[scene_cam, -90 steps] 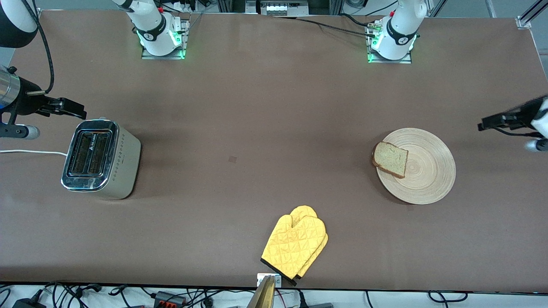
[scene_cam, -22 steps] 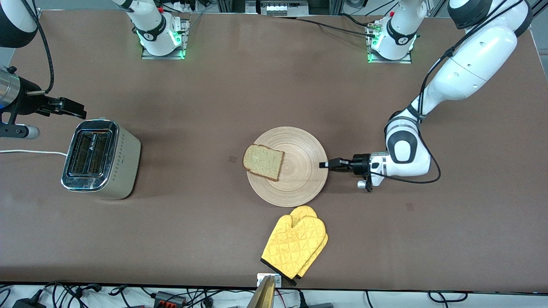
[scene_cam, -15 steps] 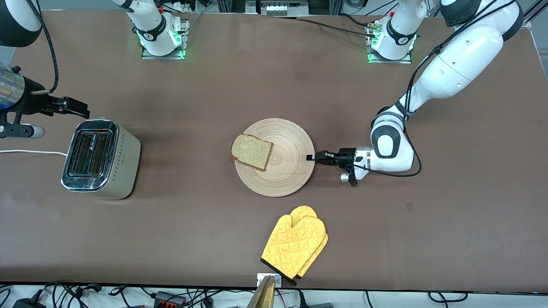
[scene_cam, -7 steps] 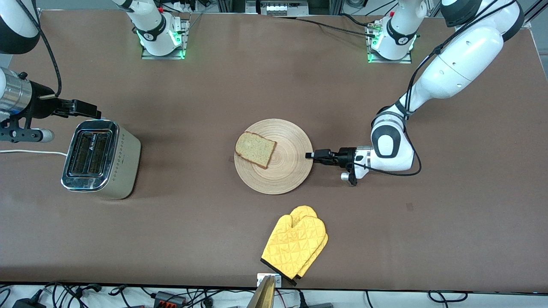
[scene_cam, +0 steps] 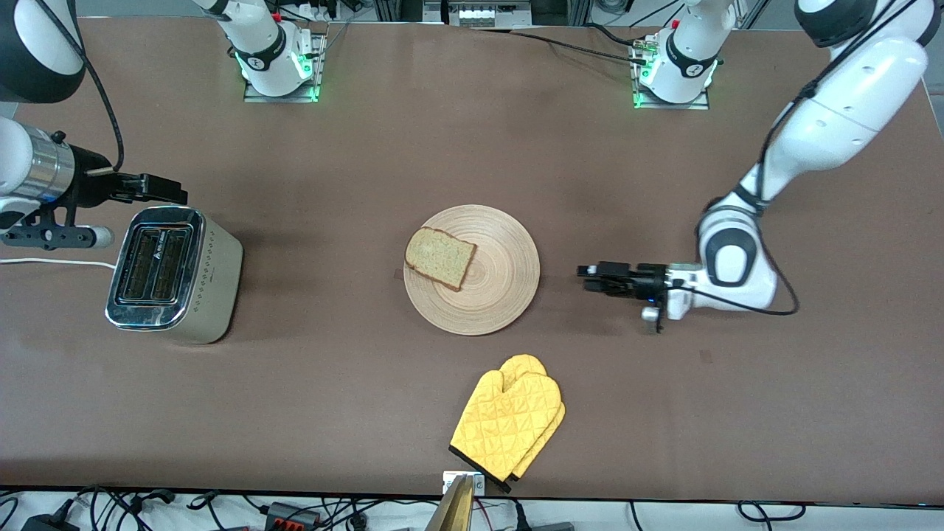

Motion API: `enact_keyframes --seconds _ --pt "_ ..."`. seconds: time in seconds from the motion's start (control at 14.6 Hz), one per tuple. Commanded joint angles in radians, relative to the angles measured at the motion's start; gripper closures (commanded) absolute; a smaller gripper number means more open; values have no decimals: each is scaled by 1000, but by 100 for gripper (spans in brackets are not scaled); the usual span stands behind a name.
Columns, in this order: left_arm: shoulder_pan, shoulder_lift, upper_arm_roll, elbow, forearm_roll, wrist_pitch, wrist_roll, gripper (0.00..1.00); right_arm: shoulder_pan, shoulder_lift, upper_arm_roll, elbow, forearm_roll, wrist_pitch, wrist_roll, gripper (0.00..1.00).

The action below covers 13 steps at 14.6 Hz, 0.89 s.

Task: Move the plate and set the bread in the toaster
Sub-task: 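Withdraw the left gripper while the right gripper rises from the toaster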

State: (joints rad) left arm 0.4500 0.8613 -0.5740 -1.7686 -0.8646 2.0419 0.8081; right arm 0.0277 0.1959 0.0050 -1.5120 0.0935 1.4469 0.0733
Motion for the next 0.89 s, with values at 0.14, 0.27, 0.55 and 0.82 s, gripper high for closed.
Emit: enact_keyframes --seconds 0.14,0.27,0.55,0.82 --pt "91 -11 9 184 336 -227 -1 0 18 16 4 -1 125 -7 90 0" --pt "124 -15 8 277 485 -340 -1 0 55 37 4 1 175 9 187 0" --pt "168 -16 8 440 698 -578 -3 0 113 79 4 -22 186 45 242 0" --pt "168 -27 2 564 794 -777 -117 0 161 27 6 -181 190 239 341 0"
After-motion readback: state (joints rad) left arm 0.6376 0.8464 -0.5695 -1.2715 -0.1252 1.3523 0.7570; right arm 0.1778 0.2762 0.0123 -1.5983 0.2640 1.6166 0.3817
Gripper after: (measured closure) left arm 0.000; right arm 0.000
